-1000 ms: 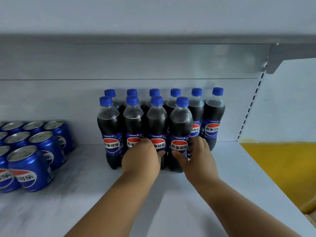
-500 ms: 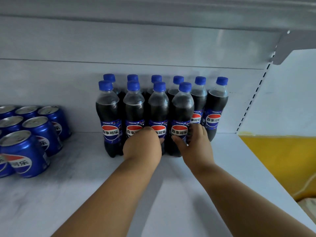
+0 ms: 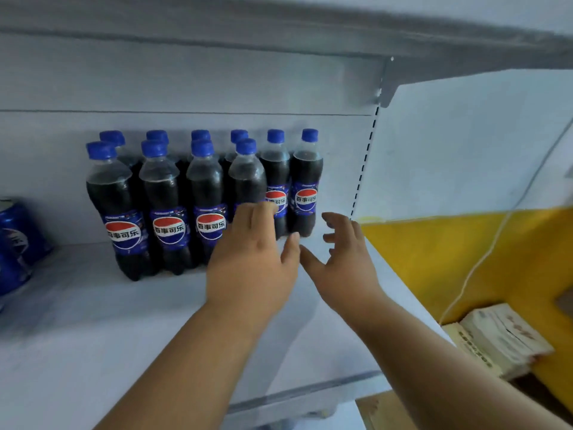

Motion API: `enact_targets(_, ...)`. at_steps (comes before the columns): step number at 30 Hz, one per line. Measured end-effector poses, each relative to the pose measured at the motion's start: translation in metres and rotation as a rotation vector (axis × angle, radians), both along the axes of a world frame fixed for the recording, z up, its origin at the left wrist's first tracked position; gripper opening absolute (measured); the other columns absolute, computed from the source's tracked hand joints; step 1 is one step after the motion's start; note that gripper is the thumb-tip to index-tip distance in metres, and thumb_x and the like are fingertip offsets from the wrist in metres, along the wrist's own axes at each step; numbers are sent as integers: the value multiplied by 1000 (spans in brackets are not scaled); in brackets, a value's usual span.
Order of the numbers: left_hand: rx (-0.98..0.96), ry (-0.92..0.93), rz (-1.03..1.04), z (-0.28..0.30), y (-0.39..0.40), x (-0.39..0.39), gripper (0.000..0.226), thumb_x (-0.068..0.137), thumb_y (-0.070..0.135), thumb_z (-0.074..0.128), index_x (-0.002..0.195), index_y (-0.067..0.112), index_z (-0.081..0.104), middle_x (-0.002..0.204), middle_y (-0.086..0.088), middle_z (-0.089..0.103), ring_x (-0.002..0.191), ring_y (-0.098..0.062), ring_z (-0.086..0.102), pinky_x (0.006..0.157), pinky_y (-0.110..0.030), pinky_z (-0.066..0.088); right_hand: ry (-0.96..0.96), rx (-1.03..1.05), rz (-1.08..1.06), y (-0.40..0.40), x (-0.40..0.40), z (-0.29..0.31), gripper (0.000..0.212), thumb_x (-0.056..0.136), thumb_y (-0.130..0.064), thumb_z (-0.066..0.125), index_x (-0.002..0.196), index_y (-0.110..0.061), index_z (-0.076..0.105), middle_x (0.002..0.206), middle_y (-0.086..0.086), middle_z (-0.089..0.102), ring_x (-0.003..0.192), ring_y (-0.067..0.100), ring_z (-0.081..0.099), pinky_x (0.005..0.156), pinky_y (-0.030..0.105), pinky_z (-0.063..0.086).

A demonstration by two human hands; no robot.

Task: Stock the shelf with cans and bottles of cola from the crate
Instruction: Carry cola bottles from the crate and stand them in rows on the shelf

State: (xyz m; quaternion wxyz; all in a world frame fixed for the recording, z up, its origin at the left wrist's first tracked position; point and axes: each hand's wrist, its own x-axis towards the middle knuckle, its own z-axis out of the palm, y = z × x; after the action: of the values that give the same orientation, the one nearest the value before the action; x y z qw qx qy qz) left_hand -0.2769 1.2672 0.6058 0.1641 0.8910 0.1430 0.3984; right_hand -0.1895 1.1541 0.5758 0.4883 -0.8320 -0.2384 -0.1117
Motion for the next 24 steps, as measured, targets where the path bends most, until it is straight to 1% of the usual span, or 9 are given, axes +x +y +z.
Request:
enact_targets(4, -22, -1, -221, 13, -62, 9, 33, 89, 28, 66, 118, 15, 59, 115, 0, 59, 95, -24, 62, 79, -37, 53, -21, -9, -70, -72, -6, 19, 67, 85, -40, 73, 143, -29, 41, 138, -10, 43, 117, 3, 52, 90, 21, 44)
enact_targets(7, -76, 11, -355, 15, -118, 17, 37, 93, 32, 63, 128, 22, 53, 125, 6, 55, 103, -17, 58, 85, -32, 48, -67, -20, -128, -139, -13, 31, 66, 87, -41, 72, 144, -31, 39, 139, -12, 42, 121, 1, 49, 87, 17, 42)
enact_targets(9, -91, 10, -425, 16, -163, 23, 39, 95, 35, 59, 131, 24, 50, 128, 8, 53, 106, -16, 56, 85, -30, 46, -94, -37, -177, -190, -18, 36, 66, 87, -42, 71, 144, -33, 38, 139, -15, 40, 122, -4, 46, 80, 9, 38)
enact_targets(11, -78, 21, -494, 17, -213, 27, 39, 97, 38, 56, 133, 25, 48, 130, 9, 52, 107, -14, 55, 84, -27, 43, -108, -43, -228, -244, -23, 39, 67, 87, -44, 71, 144, -34, 38, 141, -16, 39, 123, -5, 44, 79, 4, 35)
enact_targets(14, -60, 36, -604, 16, -290, 34, 41, 96, 42, 55, 134, 26, 47, 129, 12, 51, 108, -10, 54, 84, -23, 42, -94, -58, -331, -328, -35, 41, 68, 87, -47, 70, 145, -37, 36, 143, -17, 38, 124, -5, 42, 81, 5, 34)
enact_targets(17, -54, 38, -715, 9, -371, 40, 42, 96, 43, 55, 134, 27, 46, 127, 12, 50, 104, -9, 53, 81, -22, 40, -66, -93, -469, -414, -49, 37, 69, 86, -51, 70, 145, -39, 34, 144, -18, 37, 122, -3, 42, 90, 15, 36)
enact_targets(19, -54, 59, -795, 3, -426, 42, 43, 97, 45, 53, 136, 29, 44, 128, 14, 48, 103, -6, 51, 79, -19, 37, -56, -103, -560, -467, -60, 34, 71, 85, -52, 72, 144, -38, 35, 142, -17, 39, 123, -2, 43, 91, 19, 40)
enact_targets(22, -53, 85, -918, -5, -502, 42, 44, 97, 48, 50, 137, 31, 42, 129, 16, 46, 100, -2, 49, 74, -15, 36, -34, -108, -682, -539, -80, 30, 71, 83, -49, 75, 142, -36, 38, 130, -21, 38, 117, -3, 45, 79, 8, 37)
enact_targets(24, -33, 104, -991, -8, -547, 43, 45, 97, 50, 48, 138, 33, 39, 132, 15, 45, 102, -2, 50, 75, -13, 39, -11, -99, -771, -580, -93, 28, 71, 83, -49, 75, 142, -37, 38, 130, -21, 38, 115, -4, 44, 73, 5, 35)
